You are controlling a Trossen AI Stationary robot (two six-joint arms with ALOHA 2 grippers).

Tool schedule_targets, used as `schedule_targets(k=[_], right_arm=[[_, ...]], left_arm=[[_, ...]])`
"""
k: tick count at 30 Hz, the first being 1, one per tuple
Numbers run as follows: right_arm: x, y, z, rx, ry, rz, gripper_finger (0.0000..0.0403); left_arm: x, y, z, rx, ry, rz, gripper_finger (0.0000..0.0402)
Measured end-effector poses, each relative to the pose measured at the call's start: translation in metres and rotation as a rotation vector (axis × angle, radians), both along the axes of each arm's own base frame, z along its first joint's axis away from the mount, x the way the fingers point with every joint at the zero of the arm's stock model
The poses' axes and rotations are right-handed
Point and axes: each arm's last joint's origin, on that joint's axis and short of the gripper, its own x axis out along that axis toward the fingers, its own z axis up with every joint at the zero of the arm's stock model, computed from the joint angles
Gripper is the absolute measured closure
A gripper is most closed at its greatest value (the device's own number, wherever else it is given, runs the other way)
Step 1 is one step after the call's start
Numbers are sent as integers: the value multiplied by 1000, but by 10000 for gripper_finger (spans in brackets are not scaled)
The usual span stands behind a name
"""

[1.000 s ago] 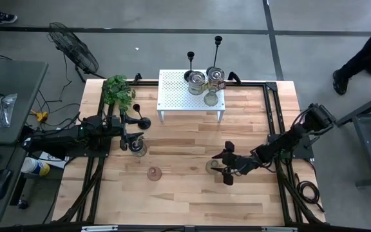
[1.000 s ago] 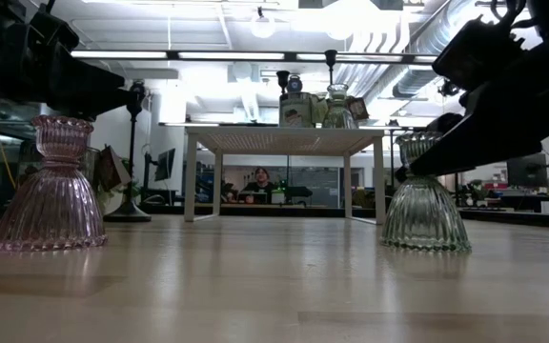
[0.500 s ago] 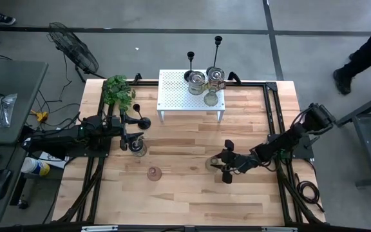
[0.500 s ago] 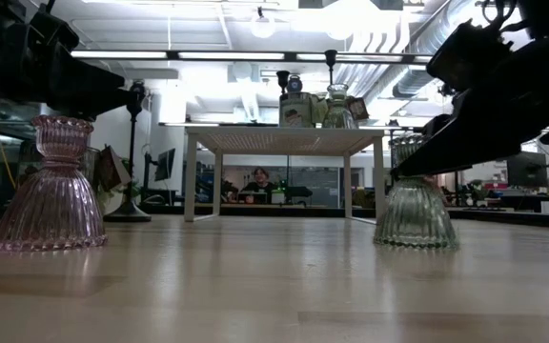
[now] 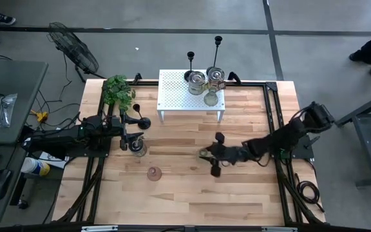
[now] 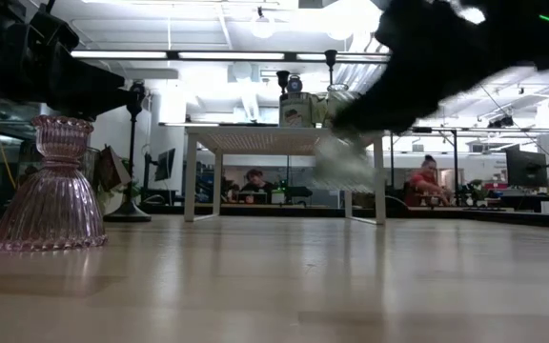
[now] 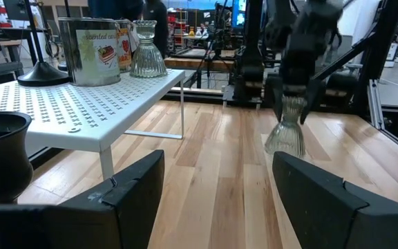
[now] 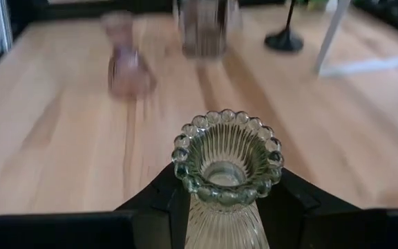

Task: Pick & Place candle stick holders
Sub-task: Put the transparent glass candle holder on the shelf

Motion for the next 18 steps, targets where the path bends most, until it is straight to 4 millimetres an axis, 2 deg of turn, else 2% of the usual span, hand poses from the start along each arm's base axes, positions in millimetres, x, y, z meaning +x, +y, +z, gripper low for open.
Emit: schedule_targets(k=[8, 13, 18], right_arm=[[53, -43, 66, -113, 5, -29, 279], [67, -67, 100, -143, -4, -97, 280], [71, -97, 114, -147, -29, -204, 279]], left_arm=[[0, 0, 0, 0, 0, 0, 137], [0, 0, 0, 0, 0, 0, 137], [0, 0, 0, 0, 0, 0, 137]])
